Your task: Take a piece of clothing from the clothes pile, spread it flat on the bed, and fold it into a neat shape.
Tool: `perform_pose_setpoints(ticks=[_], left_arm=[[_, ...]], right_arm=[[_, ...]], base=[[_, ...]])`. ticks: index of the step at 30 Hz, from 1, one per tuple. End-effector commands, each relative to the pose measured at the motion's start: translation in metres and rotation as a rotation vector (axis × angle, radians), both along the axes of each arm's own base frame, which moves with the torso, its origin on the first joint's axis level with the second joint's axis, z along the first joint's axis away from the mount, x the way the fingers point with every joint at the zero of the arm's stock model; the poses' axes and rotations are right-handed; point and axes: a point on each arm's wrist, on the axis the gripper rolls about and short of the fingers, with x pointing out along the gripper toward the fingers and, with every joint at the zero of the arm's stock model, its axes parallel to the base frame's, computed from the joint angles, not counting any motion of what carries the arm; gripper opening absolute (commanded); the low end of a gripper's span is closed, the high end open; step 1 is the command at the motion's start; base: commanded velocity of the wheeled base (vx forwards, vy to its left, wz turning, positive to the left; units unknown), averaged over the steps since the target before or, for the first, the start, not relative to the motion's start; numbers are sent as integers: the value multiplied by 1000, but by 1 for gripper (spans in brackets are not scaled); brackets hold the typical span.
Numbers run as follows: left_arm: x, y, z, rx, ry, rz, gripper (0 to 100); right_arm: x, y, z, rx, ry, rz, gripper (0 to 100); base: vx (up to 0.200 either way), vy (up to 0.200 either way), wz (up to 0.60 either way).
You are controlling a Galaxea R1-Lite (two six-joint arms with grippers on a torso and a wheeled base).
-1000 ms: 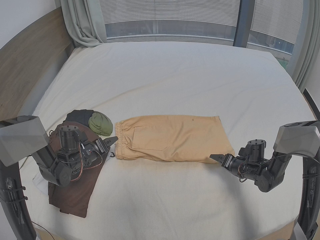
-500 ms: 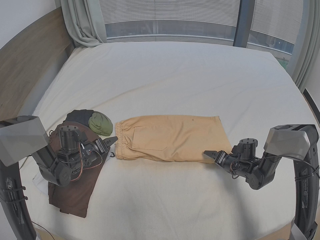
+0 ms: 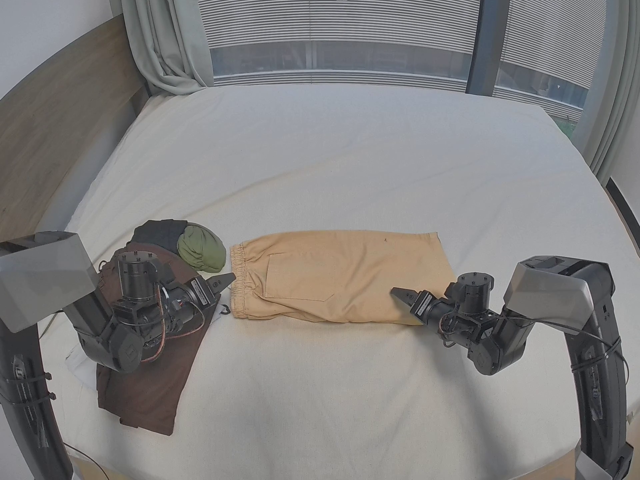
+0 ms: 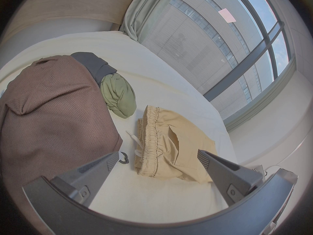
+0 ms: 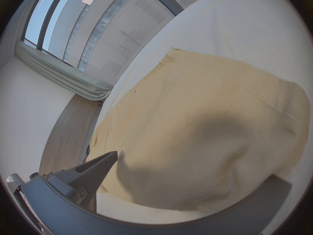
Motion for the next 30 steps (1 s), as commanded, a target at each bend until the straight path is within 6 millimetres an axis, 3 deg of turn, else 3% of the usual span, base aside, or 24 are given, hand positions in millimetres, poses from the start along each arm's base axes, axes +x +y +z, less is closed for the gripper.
perform_pose_setpoints(ticks=[1,27,28,30], left_arm=[[0,0,-1,-1,2,-1,100],[1,0,-4,-3,11,1,100],[1,0,-4,-3,11,1,100],[1,-1,-4,-2,10,1,100]], right_arm=[[2,2,-14,-4,24,3,100],[2,3,-15,8,22,-17,100],[2,2,-15,8,22,-18,0],[2,2,-15,7,23,-17,0]], base=[[0,0,0],[0,0,0],[0,0,0],[0,0,0]])
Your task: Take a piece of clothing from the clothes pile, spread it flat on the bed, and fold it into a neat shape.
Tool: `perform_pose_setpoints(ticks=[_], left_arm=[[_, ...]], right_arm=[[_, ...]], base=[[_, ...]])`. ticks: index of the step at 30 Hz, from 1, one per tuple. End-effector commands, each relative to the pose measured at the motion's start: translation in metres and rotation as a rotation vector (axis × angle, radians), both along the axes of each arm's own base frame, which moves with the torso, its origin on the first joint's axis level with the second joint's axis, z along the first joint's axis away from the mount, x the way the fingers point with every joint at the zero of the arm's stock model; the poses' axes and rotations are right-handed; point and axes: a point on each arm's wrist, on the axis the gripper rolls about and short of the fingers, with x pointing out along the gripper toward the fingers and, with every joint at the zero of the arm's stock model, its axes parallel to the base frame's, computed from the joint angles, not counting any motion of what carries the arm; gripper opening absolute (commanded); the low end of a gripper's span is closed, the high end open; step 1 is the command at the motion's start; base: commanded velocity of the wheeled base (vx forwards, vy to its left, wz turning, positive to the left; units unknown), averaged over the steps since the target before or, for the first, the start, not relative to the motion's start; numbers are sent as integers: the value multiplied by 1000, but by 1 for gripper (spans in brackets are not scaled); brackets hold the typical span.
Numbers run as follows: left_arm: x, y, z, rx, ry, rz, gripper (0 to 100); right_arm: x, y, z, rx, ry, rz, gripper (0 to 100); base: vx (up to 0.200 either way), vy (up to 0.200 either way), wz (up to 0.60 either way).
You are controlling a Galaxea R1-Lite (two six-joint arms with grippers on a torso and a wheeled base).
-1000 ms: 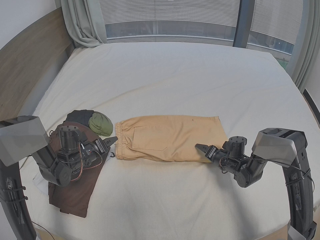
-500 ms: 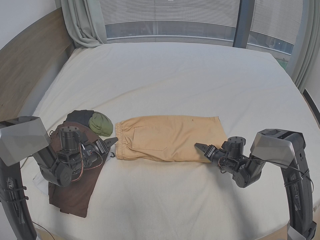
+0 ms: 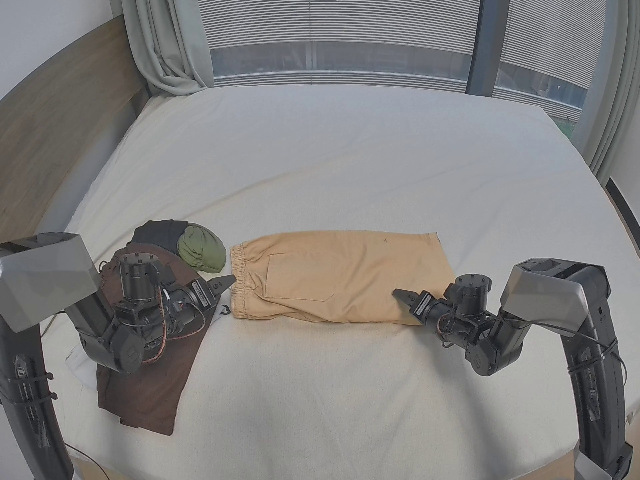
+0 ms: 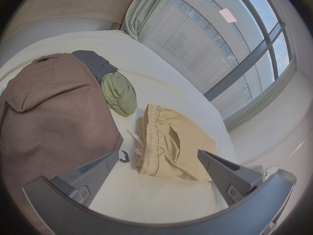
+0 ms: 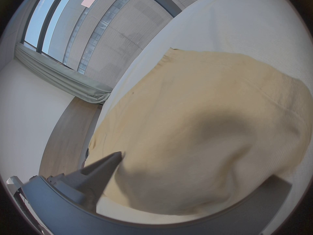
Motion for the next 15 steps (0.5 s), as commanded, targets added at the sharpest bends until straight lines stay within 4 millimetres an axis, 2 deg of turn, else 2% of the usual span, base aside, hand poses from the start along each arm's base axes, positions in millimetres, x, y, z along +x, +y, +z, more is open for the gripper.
perform_pose_setpoints(ticks=[1,10,15], left_arm=[[0,-1,-1,0,1,-1,100],[0,1,-1,0,6,2,100],[-2,2,0,-21,18,-20,100]], right_arm=[[-1,1,-3,-2,8,4,0],[-1,-1,-1,-11,-5,-22,0],[-7,-5,20,-23,-60,-19,0]], base=[[0,0,0],[0,0,0],[0,0,0]])
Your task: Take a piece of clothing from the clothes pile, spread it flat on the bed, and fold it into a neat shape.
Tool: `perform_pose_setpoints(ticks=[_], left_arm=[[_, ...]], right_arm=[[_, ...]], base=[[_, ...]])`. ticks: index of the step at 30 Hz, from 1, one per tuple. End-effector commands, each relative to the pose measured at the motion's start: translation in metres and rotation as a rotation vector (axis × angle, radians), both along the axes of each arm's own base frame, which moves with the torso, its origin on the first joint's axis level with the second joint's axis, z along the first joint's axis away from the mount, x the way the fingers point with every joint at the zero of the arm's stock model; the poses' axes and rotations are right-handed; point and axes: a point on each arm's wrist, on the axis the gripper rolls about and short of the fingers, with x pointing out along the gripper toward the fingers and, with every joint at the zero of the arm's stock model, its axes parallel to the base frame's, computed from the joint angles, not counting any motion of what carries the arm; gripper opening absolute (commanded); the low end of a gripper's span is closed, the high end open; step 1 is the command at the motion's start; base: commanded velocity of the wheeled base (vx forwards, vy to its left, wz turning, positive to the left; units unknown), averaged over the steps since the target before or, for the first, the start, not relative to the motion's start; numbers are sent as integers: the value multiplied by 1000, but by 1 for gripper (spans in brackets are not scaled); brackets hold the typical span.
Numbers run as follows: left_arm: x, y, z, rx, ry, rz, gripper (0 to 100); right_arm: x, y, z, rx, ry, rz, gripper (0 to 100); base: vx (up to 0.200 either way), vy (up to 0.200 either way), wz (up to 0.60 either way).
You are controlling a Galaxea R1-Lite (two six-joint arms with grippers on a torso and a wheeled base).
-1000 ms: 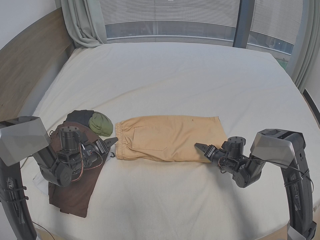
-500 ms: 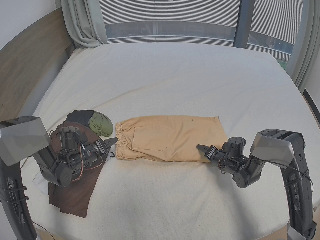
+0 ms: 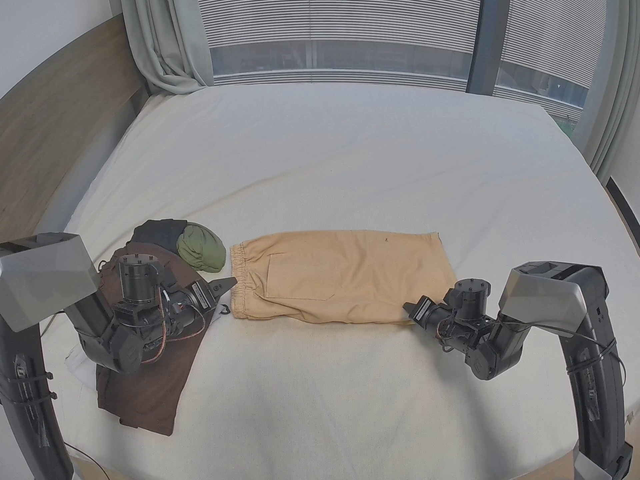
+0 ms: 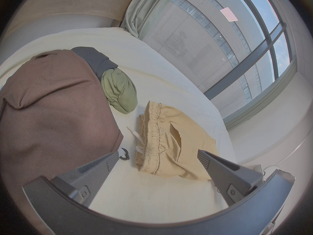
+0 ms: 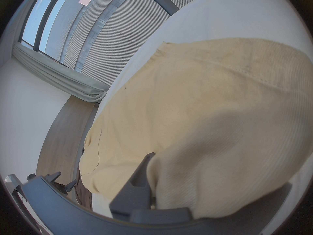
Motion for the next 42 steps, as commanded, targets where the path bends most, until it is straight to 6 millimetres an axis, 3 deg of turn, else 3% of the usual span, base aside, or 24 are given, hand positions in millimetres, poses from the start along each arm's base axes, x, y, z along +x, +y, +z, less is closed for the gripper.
perform_pose_setpoints(ticks=[1,7,17,26,42], left_arm=[[-1,1,1,-11,2,-4,100],[-1,1,1,-13,5,-2,100],[-2,0,1,-14,23,-7,100],[-11,-1,15,-91,26,-43,100],[-14,-10,16,-86,12,-70,100]], right_arm=[[-5,-4,20,-15,-40,2,0],[-27,-13,28,-105,-20,29,0],[-66,-28,20,-234,50,48,0],[-103,-41,22,-279,134,61,0],[-125,-54,14,-300,150,24,0]], base=[[0,0,0],[0,0,0],[0,0,0],[0,0,0],[0,0,0]])
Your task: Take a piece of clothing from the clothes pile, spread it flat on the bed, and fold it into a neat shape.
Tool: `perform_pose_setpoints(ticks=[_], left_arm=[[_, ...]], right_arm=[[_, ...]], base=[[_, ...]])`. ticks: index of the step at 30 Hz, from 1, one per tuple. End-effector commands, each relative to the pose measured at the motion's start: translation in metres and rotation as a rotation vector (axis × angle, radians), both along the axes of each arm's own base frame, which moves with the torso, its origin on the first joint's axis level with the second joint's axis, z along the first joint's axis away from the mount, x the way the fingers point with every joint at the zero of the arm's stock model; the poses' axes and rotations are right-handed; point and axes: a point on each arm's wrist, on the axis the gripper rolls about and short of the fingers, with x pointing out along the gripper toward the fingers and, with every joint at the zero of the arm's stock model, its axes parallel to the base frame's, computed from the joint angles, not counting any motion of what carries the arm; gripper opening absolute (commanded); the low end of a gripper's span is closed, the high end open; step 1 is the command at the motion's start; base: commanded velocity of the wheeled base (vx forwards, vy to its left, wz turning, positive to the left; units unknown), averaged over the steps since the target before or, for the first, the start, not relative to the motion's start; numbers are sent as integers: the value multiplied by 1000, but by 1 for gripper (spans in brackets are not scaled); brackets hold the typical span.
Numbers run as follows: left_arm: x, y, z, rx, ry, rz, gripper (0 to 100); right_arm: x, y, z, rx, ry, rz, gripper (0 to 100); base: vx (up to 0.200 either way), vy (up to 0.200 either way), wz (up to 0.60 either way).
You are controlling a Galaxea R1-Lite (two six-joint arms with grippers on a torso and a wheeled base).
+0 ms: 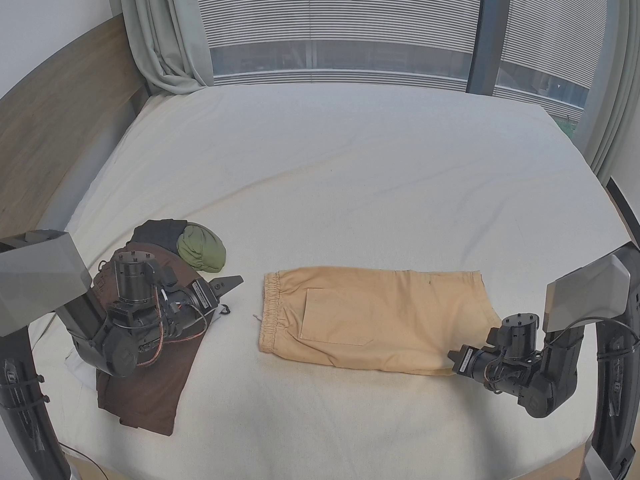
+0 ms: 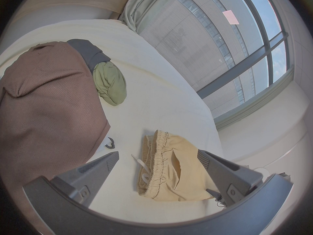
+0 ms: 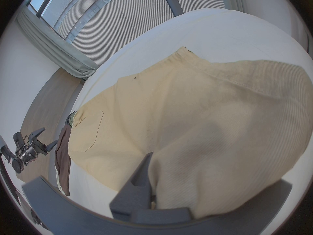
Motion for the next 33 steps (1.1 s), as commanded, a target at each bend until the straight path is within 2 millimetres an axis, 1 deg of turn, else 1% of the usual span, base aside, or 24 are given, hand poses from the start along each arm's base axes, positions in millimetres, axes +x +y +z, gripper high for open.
perform_pose_setpoints(ticks=[1,3,4,8,11,13,15,16,17,18,19,23,27,29,32,33], left_arm=[[0,-2,1,-4,-9,-10,100],[0,-2,1,-4,-12,-10,100],[0,-2,1,-5,-12,-11,100],[0,-3,2,-11,-21,-21,100],[-1,-3,1,-12,-27,-21,100],[-2,-3,-1,-20,-36,-28,100],[-2,-3,-1,-21,-39,-31,100],[0,-4,-7,-27,-64,-34,100],[1,-5,-9,-33,-74,-36,100],[1,-5,-9,-33,-74,-36,100],[2,-7,-11,-48,-99,-34,100],[3,-6,-12,-58,-99,-34,100],[2,-7,-14,-57,-93,-40,100],[1,-11,-13,-63,-88,-52,100],[-1,-16,-15,-63,-76,-63,100],[-2,-18,-16,-63,-74,-68,100]], right_arm=[[-5,-2,-5,-7,21,-1,0],[-8,-3,-8,-11,35,-1,0],[-8,-3,-8,-11,36,-1,100],[-13,-2,-11,-15,50,3,100],[-19,-4,-9,-21,53,7,100],[-30,-5,-7,-39,70,28,100],[-32,-5,-6,-42,74,31,100],[-44,-5,-3,-59,92,54,100],[-49,-4,-1,-62,95,65,100],[-49,-4,-1,-62,95,65,100],[-58,-2,2,-67,109,87,100],[-69,6,17,-57,86,135,100],[-72,14,28,-41,41,171,100],[-72,19,35,-32,10,189,100],[-67,24,41,-17,-37,195,100],[-61,25,43,-9,-60,188,100]], base=[[0,0,0],[0,0,0],[0,0,0],[0,0,0],[0,0,0],[0,0,0],[0,0,0],[0,0,0],[0,0,0],[0,0,0],[0,0,0],[0,0,0],[0,0,0],[0,0,0],[0,0,0],[0,0,0]])
